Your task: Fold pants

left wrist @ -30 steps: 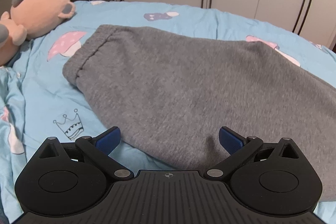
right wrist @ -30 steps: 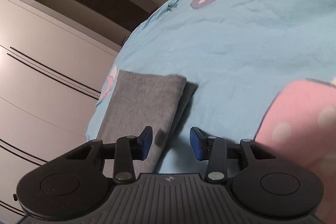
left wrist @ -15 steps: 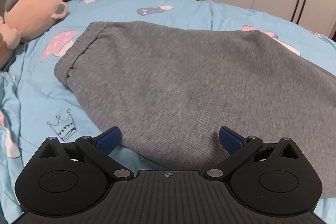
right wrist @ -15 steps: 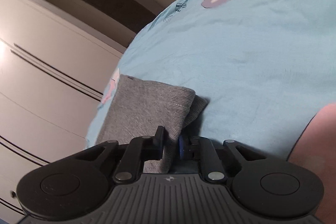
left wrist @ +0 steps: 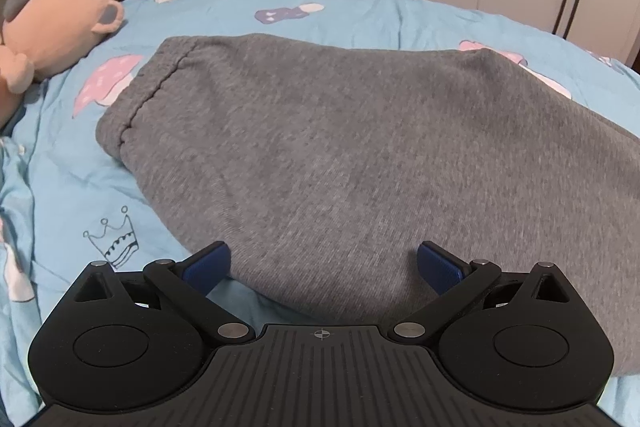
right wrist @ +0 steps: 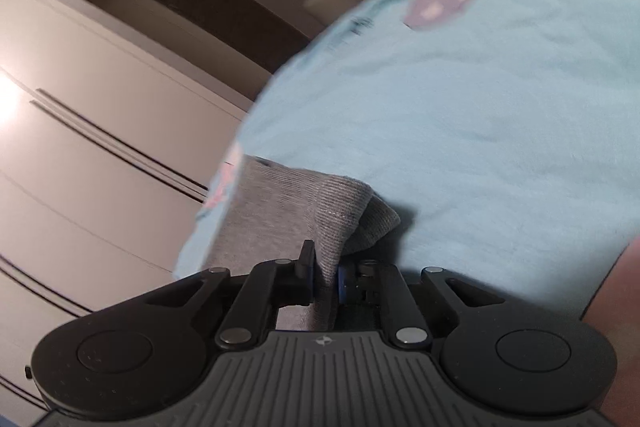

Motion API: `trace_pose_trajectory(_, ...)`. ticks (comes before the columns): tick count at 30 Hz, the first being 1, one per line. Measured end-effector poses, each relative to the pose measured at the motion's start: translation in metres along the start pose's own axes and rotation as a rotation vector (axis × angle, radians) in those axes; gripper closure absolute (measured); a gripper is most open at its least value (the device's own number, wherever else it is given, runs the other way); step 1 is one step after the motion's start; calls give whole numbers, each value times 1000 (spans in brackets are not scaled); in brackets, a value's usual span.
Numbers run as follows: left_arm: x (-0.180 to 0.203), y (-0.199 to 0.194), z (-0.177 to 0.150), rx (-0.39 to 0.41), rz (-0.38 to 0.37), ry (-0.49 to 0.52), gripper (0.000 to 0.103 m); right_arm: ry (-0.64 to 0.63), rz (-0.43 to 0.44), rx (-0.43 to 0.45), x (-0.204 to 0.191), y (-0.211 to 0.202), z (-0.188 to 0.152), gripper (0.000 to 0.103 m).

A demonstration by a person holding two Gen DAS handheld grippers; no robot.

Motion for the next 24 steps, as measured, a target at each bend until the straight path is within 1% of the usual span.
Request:
trace_pose_trajectory(3,0,1,0,-4,-6,-7,0,-15,-37,-10,1,2,0,93)
trace_pose_trajectory(5,-1,0,1,-6,-13,-13,0,9,-79,-32,10,7,-2,93)
trace_pose_trajectory(7,-3,1,0,-9,-13,-23,0,34,-89,-33,12,8,-3,93)
trace_pose_trajectory(8,-5,1,0,-12,-13,-31,0,43,-76,-22,8,5,-2,93)
trace_pose_trajectory(10,-9,1,0,-17,-13,-52,0,48,-3,10,-6,-3,2,94)
trace_pose_trajectory(11,-11,0,1,-20,-14,-66,0,40,6,17,-12,-5,3,94)
trace_pose_trajectory(12,-13,-1,1,-20,-17,-79,0,23,-13,14,-15,-5,4,94)
trace_pose_trajectory(13,-15,-2,2,-21,-23,-95,0,-1,-57,7,-16,-4,4,94)
trace_pose_trajectory(15,-21,-4,2,-21,-31,-124,0,-58,-178,-20,-15,1,2,94)
trace_pose_trajectory(17,-28,-8,3,-18,-33,-159,0,-95,-230,-21,-22,2,1,94)
trace_pose_trajectory(18,-32,-12,4,-15,-34,-177,0,-117,-242,-14,-33,1,2,94)
trace_pose_trajectory(19,-36,-17,5,-6,-43,-199,0,-146,-230,-1,-48,-1,2,94)
trace_pose_trajectory(21,-45,-30,7,2,-82,-252,0,-249,-170,33,-100,-5,1,94)
trace_pose_trajectory(22,-50,-37,8,10,-102,-284,0,-315,-136,47,-132,-8,-4,94)
trace_pose_trajectory(23,-55,-46,7,25,-123,-317,0,-390,-76,52,-170,-11,-15,94)
trace_pose_trajectory(24,-59,-54,6,42,-143,-345,0,-471,-14,39,-206,-12,-33,94)
Point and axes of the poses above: each gripper's, at about its wrist camera, not at the fingertips, and y roughly the way its jaws point, x to its right, z to its top, the point moved 10 cm from there along y, roughly the way its jaws point, and after that the axes turned 4 degrees about z, right-handed, at the moved point
